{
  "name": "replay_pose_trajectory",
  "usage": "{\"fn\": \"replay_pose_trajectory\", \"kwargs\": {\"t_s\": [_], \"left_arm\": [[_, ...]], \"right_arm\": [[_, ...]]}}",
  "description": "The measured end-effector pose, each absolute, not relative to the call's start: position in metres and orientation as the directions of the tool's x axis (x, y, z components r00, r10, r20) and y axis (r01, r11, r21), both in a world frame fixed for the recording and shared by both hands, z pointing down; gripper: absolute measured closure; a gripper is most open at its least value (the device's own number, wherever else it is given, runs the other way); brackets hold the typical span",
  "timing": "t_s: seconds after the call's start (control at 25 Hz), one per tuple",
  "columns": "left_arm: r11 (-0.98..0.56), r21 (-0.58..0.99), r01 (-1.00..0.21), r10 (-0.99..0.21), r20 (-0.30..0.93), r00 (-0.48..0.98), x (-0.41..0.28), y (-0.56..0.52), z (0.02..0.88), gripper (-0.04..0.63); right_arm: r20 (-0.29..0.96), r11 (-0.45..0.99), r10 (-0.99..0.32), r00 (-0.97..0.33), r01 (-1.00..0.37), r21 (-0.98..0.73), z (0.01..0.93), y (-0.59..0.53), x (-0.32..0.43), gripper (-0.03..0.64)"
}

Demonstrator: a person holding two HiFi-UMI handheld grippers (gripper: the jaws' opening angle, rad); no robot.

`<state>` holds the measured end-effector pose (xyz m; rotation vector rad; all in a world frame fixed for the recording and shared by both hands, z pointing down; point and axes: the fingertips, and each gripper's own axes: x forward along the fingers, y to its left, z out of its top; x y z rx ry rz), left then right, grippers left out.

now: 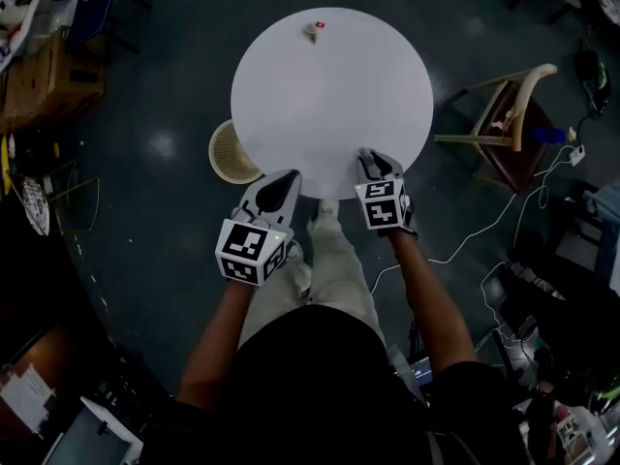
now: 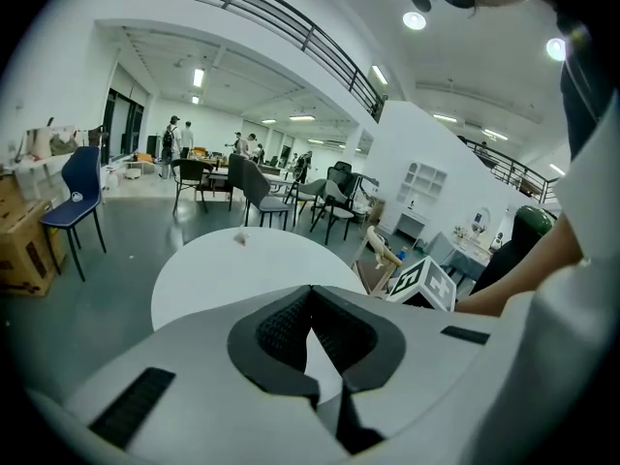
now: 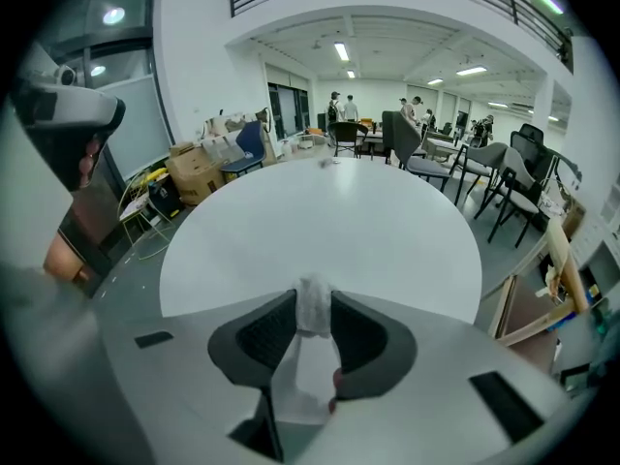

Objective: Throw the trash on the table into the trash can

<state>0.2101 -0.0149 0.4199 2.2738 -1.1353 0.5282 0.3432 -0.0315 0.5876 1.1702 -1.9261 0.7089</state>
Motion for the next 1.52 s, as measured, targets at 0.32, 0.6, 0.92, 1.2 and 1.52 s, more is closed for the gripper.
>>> {"fn": "replay_pose_trajectory", "kwargs": {"t_s": [0.32,0.6,0.92,1.2,1.52], "left_arm": [[-0.464,0.291,-0.836,-0.622,0.565,0.542,0.204,-0.008,0.415,0.588],[-0.430,0.292,-0.854,-0.647,0.561,0.517,0.173,-0.008,0.415,0.588],[-0.417,0.307,-0.856,-0.652,0.555,0.516,0.121,0.000,0.423,0.588],[-0.387,0.311,-0.868,-0.668,0.554,0.497,0.048,0.003,0.428,0.588],[-0.295,0.329,-0.897,-0.701,0.563,0.437,-0.033,0.011,0.440,0.588]], "right_arm": [[0.827,0.459,-0.484,-0.285,-0.887,-0.037,0.580,-0.030,0.342,0.541],[0.823,0.493,-0.478,-0.307,-0.869,-0.038,0.575,-0.029,0.318,0.551],[0.818,0.482,-0.491,-0.301,-0.875,-0.032,0.570,-0.025,0.274,0.552],[0.820,0.490,-0.480,-0.311,-0.871,-0.043,0.568,-0.022,0.206,0.552],[0.823,0.550,-0.449,-0.348,-0.834,-0.052,0.571,-0.025,0.119,0.552]]}}
